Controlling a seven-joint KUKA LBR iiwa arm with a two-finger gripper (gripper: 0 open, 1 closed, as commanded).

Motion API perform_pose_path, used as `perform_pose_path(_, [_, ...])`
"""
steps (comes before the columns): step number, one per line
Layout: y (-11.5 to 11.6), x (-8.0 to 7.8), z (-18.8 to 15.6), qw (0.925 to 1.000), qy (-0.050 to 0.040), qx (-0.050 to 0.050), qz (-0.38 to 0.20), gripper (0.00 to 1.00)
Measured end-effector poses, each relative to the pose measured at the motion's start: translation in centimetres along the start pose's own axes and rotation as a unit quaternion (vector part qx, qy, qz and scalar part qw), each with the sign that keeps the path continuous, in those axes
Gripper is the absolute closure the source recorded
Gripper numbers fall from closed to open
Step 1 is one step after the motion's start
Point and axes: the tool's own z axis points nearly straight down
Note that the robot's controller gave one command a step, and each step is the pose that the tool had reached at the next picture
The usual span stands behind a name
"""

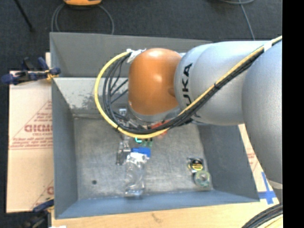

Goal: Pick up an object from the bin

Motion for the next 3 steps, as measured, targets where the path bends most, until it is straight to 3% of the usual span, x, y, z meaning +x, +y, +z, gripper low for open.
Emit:
perform_pose_path(1, [-6.0, -0.1, 11.3, 0.9993, -0.0074, -0.003, 0.035, 0.00])
perform_pose_path(2, [-12.8, -3.2, 11.0, 0.9973, -0.0086, -0.001, -0.073, 0.00])
perform_pose_path(3, [-12.7, -3.3, 10.8, 0.9974, -0.0088, -0.001, -0.071, 1.00])
